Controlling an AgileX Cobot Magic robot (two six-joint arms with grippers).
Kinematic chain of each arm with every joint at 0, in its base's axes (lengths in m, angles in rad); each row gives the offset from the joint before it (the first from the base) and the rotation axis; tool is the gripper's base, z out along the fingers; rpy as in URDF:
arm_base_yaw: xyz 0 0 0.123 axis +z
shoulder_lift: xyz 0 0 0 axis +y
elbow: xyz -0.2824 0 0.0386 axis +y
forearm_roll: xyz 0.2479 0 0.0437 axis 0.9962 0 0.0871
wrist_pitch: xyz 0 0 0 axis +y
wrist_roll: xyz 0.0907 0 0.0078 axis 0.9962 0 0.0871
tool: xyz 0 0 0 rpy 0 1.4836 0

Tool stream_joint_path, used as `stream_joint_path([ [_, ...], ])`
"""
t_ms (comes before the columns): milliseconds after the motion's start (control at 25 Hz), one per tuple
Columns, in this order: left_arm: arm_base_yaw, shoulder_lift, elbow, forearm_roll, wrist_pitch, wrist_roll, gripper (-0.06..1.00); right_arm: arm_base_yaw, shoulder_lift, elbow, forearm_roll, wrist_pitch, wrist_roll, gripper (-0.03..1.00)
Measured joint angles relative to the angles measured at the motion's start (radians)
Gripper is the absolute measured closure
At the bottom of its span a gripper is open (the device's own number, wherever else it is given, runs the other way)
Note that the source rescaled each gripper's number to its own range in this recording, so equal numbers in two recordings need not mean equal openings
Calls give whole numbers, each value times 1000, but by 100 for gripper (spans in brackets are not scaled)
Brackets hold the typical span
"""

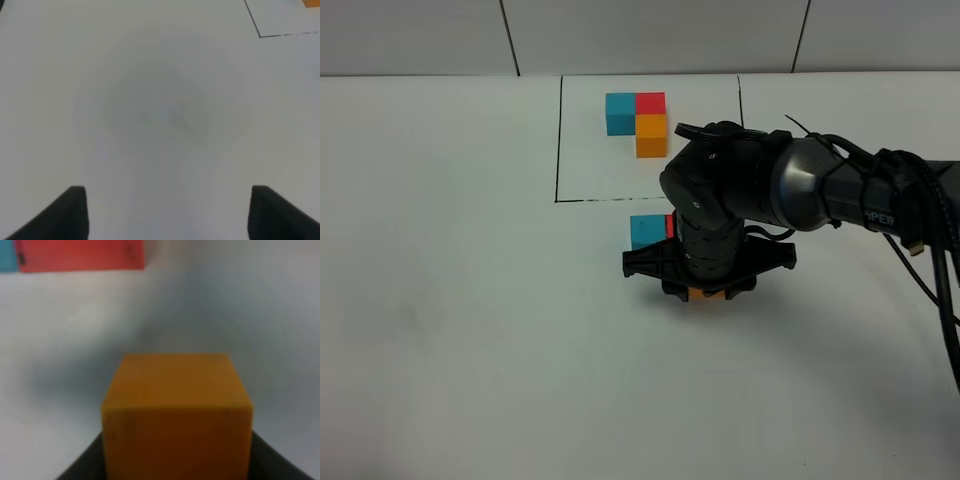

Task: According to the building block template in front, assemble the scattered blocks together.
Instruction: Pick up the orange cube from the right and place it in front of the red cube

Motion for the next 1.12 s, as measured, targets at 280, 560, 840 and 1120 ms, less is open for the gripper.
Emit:
stream_joint_path([
  [280,0,0,0,0,0,0,44,17,70,-80,15,14,-11,94],
  [560,0,0,0,0,-1,0,44,18,125,-94,2,13,-22,94],
  [840,0,0,0,0,-1,0,44,18,126,-95,-14,0,-23,94],
  [1120,0,0,0,0,-1,0,44,15,128,-95,-29,-15,-21,94],
])
